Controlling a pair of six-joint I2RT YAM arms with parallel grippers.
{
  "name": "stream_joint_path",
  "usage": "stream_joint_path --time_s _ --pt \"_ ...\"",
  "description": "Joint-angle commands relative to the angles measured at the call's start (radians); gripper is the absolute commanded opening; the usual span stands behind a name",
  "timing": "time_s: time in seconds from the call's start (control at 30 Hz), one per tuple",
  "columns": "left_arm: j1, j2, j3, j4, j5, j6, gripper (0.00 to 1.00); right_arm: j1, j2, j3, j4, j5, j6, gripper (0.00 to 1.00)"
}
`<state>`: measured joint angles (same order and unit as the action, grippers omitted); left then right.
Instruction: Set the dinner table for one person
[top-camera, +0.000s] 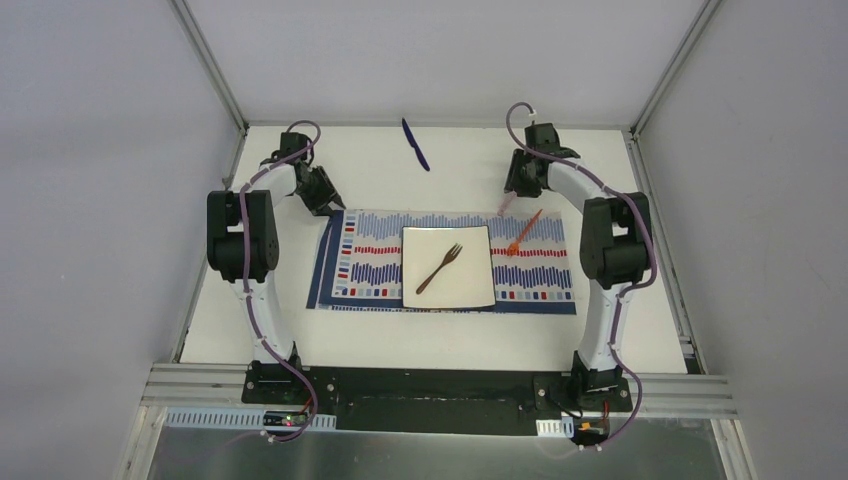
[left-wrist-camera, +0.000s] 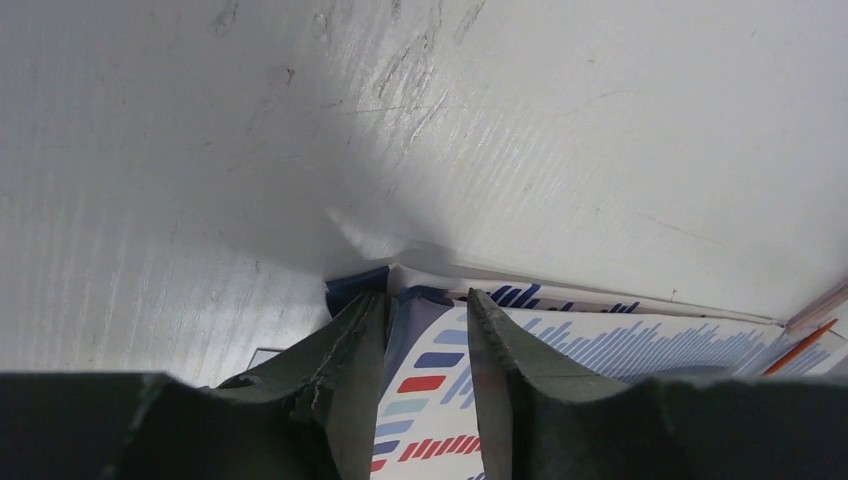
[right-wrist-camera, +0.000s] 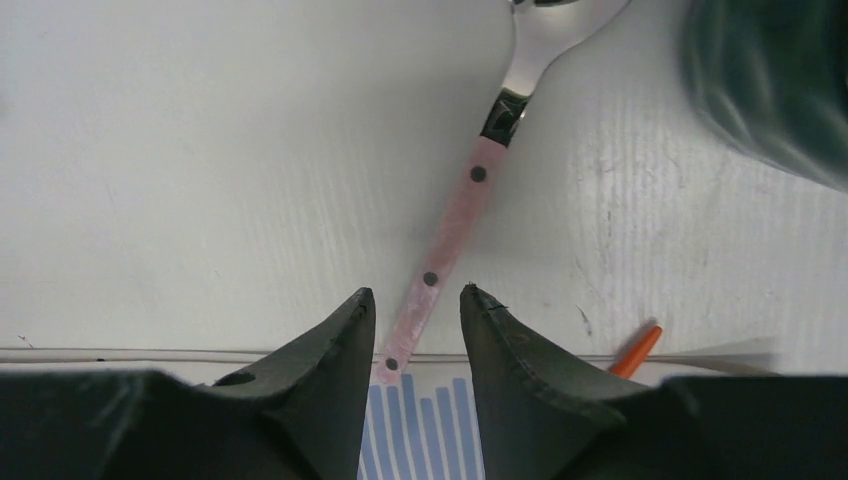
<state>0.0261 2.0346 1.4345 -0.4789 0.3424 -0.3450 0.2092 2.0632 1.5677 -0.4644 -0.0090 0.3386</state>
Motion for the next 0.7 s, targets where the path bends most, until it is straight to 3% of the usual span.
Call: stream_joint_path --time_s 0.0,0.2,0.53,0.57,0.63,0.67 --pt "-0.003 0.007 0.036 0.055 0.039 0.034 0.37 0.017 0.029 0.066 -0.016 -0.014 -0.002 0.42" --pt "-0.005 -0.011 0.035 0.056 0.053 0.033 0.34 0.021 0.038 0.078 -0.036 0.001 -0.015 0.42" --pt "-0.008 -0.034 0.024 0.062 0.053 0.029 0.36 0.023 0.063 0.102 -0.068 0.074 -0.028 0.43" --pt "-0.008 -0.036 0.022 0.063 0.052 0.029 0.51 0.024 0.070 0.107 -0.067 0.071 -0.028 0.43" --pt "-0.008 -0.045 0.014 0.066 0.053 0.030 0.94 0.024 0.083 0.113 -0.061 0.071 -0.025 0.43" --pt "-0.007 -0.051 0.010 0.068 0.055 0.030 0.98 0.024 0.096 0.120 -0.062 0.068 -0.024 0.43"
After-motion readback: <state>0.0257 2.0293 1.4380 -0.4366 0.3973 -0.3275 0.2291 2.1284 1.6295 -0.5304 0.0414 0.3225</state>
